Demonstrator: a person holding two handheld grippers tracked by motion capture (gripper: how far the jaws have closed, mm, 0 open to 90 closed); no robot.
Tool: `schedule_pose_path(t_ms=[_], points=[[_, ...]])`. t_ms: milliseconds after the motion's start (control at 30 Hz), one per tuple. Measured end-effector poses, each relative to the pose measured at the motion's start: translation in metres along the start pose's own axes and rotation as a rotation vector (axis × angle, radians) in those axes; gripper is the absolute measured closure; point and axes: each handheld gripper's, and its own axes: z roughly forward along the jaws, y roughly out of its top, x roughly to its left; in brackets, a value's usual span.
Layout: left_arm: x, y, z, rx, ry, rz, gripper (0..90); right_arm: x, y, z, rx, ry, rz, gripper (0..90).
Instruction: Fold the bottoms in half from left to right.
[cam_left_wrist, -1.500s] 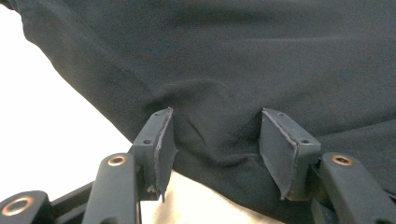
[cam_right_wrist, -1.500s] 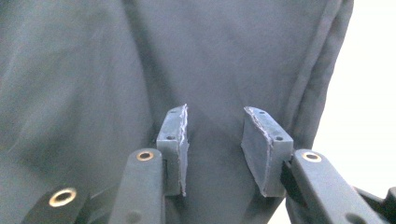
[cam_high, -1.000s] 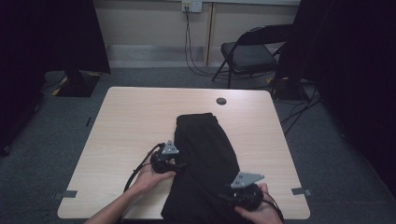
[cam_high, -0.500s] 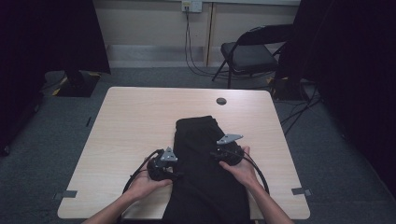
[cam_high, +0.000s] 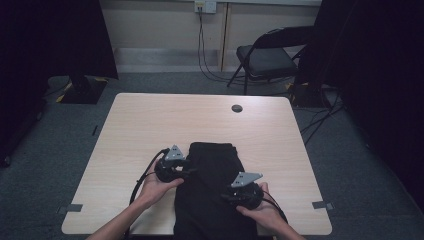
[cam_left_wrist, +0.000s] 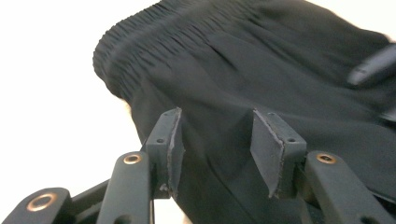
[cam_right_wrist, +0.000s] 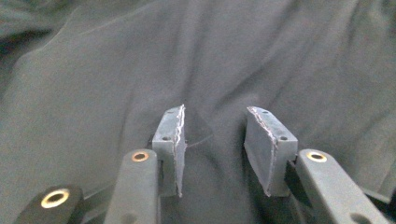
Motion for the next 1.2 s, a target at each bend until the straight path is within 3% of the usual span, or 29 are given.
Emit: schedule_pose_path(t_ms=[100, 167, 233, 267, 400, 500, 633, 700, 800, 933, 1000, 1067, 1200], points=[[-0.004, -0.004, 0.009, 0.038, -0.025, 0.031, 55.1, 0.009, -0.002, -0.005, 0.020, 0.006, -0.018, 57.4], [-0.006, -0.008, 0.015, 0.080, 0.000, 0.042, 55.9, 0.008, 0.001, -0.004, 0.027, -0.011, -0.029, 48.6], [-0.007, -0.010, 0.016, 0.089, -0.001, 0.047, 55.8, 0.002, 0.005, -0.004, 0.003, -0.031, -0.024, 49.5], [-0.006, -0.012, 0.018, 0.092, -0.010, 0.047, 55.6, -0.010, 0.014, -0.008, -0.063, -0.062, 0.020, 47.0], [-0.006, -0.013, 0.018, 0.084, -0.010, 0.044, 55.4, -0.042, 0.036, -0.009, -0.135, -0.141, 0.099, 40.8], [-0.006, -0.013, 0.018, 0.088, -0.009, 0.041, 55.4, -0.070, 0.049, 0.002, -0.130, -0.157, 0.164, 32.6], [-0.008, -0.014, 0.016, 0.095, -0.011, 0.043, 55.5, -0.096, 0.055, 0.017, -0.127, -0.203, 0.212, 28.1], [-0.009, -0.015, 0.015, 0.100, -0.021, 0.044, 55.4, -0.100, 0.054, 0.021, -0.121, -0.206, 0.219, 27.7], [-0.011, -0.017, 0.011, 0.113, -0.031, 0.044, 55.3, -0.105, 0.046, 0.038, -0.066, -0.196, 0.238, 26.8], [-0.009, -0.016, 0.008, 0.136, -0.063, 0.062, 53.5, -0.103, 0.044, 0.043, -0.069, -0.192, 0.239, 27.5], [-0.006, -0.016, 0.008, 0.131, -0.081, 0.048, 52.7, -0.102, 0.043, 0.045, -0.063, -0.183, 0.250, 28.2], [-0.002, -0.016, 0.007, 0.124, -0.091, 0.015, 51.8, -0.106, 0.039, 0.045, -0.081, -0.125, 0.290, 35.2], [0.010, -0.014, -0.002, 0.068, -0.062, -0.036, 47.2, -0.103, 0.035, 0.044, -0.102, -0.104, 0.290, 44.6]])
